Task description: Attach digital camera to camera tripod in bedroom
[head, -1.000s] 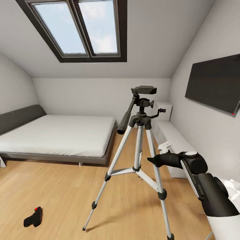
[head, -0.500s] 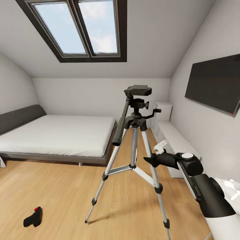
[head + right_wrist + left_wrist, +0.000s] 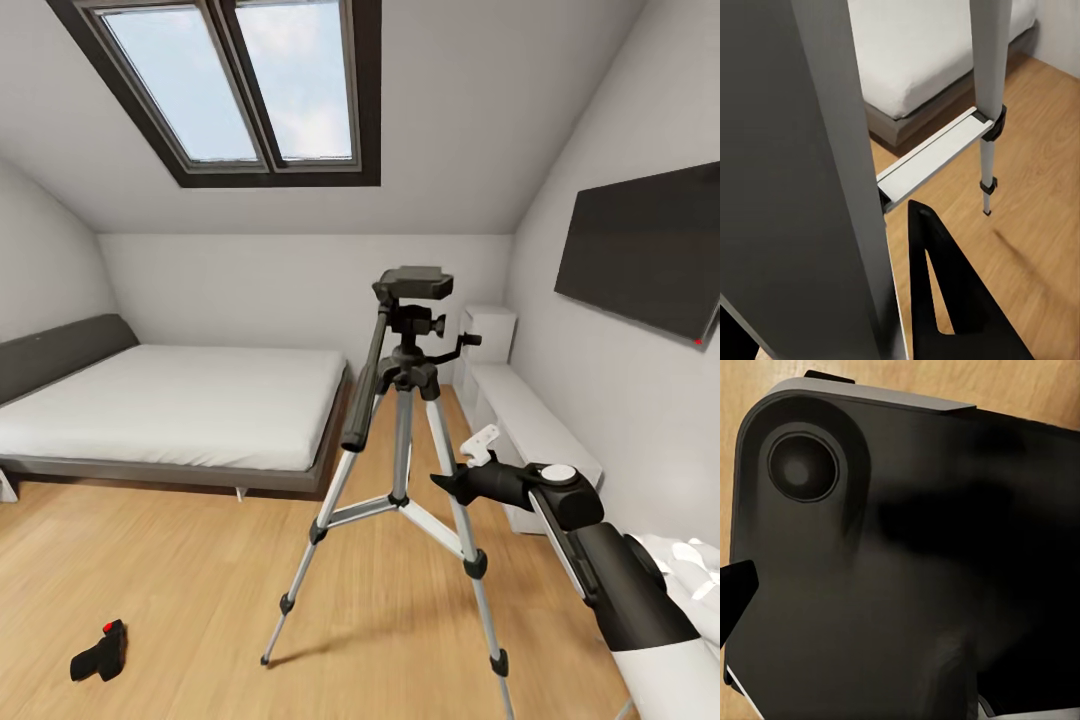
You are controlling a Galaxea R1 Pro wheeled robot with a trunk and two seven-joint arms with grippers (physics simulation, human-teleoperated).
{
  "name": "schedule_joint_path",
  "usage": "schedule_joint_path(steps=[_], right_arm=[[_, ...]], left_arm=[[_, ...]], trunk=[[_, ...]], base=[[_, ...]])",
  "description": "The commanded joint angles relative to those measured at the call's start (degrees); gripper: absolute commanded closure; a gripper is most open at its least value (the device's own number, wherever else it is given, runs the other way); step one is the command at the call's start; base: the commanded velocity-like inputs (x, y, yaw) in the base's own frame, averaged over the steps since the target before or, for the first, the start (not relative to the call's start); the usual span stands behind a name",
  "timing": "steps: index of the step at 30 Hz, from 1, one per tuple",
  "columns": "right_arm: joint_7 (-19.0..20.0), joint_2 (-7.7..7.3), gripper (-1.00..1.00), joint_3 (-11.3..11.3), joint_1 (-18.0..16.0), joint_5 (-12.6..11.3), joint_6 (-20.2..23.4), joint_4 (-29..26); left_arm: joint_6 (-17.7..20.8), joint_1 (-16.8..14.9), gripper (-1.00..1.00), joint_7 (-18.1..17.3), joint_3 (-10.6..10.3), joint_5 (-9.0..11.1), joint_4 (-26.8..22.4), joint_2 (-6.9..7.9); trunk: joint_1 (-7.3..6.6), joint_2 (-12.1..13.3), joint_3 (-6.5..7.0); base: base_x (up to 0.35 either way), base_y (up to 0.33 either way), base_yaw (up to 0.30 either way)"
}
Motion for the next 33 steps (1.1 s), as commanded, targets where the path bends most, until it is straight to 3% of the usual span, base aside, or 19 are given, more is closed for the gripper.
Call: schedule_joint_path(steps=[1,33], right_arm=[[0.5,-0.02,1.0,0.0,-0.1,0.4,-0.1,0.0],[0.8,-0.09,1.0,0.0,-0.1,-0.3,0.1,0.4]], left_arm=[[-0.1,0.0,-1.0,0.0,0.2,0.3,0.0,-0.02],[-0.1,0.0,-1.0,0.0,0.2,0.3,0.0,-0.02]], trunk=[[0.0,0.0,-0.05],[0.0,0.0,-0.05]], base=[[0.0,0.0,0.0],[0.0,0.0,0.0]])
